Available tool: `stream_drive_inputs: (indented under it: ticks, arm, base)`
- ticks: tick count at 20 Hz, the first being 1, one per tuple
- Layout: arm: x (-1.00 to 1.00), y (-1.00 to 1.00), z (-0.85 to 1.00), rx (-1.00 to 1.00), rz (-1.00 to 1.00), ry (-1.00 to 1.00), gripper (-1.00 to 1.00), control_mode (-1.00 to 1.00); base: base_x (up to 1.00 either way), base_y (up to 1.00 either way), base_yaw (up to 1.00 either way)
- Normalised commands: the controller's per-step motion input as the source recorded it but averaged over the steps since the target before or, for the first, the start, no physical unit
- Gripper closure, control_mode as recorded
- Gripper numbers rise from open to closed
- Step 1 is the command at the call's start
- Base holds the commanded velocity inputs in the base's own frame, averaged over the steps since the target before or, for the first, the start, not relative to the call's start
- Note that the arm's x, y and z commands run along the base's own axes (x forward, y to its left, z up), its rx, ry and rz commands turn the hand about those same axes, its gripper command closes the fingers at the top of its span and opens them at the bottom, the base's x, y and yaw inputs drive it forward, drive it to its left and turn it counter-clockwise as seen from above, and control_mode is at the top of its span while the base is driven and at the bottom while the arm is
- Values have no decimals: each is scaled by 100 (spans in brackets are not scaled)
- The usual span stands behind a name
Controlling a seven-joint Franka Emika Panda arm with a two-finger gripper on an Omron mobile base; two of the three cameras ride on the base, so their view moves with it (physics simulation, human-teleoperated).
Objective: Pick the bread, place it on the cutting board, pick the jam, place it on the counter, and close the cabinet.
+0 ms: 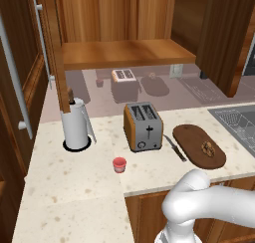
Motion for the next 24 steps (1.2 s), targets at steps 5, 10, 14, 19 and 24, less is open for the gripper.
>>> stream_drive_inputs:
  ticks: [5, 10, 14, 19, 24]
  arm:
    - [-2, 5, 7, 0, 7, 0, -100, -100]
    - [-1, 12, 9, 0, 4, 0, -100, -100]
    - [-3, 16, 6, 0, 2, 0, -100, -100]
    - [-14, 10, 5, 0, 2, 0, -100, -100]
    - [-25, 1, 4, 0, 0, 0, -100, -100]
  base:
    - [0, 0, 0]
    - [0, 0, 0]
    - [0, 0, 0]
    - [0, 0, 0]
    - [0, 0, 0]
